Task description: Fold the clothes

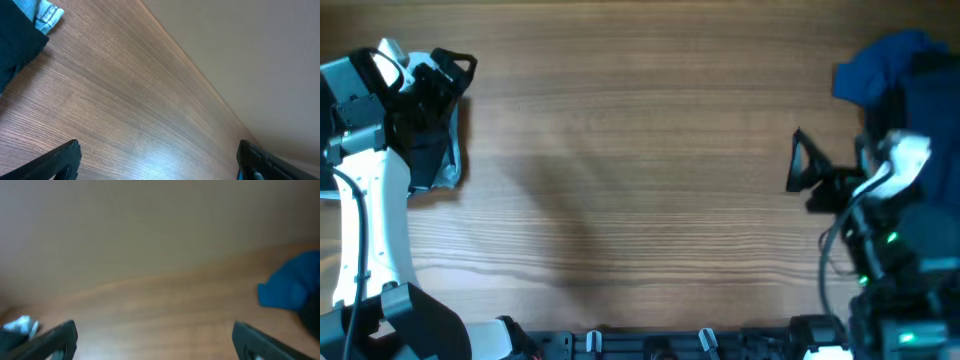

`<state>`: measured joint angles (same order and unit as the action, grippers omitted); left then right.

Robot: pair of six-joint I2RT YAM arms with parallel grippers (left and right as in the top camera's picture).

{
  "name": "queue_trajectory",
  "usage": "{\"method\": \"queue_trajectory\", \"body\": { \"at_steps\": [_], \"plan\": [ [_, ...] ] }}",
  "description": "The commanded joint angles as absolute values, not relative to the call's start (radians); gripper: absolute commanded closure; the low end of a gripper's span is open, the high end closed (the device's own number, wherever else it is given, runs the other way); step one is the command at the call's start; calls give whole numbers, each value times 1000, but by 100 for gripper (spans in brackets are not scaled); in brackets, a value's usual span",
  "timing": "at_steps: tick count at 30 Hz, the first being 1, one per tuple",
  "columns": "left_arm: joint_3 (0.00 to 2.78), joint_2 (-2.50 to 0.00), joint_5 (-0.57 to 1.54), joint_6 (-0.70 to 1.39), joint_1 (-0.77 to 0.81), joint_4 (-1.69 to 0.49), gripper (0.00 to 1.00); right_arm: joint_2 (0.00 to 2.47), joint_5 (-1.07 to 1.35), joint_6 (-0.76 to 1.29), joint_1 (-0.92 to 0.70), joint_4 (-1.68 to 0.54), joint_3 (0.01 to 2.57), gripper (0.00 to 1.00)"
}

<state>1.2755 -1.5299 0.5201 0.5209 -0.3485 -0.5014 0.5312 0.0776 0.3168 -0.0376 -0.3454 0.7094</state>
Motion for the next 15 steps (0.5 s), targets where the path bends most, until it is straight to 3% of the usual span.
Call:
{"method": "queue_trajectory", "body": {
  "at_steps": [1,10,15],
  "plan": [
    [1274,-1536,513,517,-346,-498,0,389,78,456,-42,-186,476,0],
    [1274,-1536,514,517,-346,-498,0,89,67,498,-42,119,112,0],
    [1274,-1536,513,517,-346,-498,0,26,54,496,-42,120,72,0]
  ]
}}
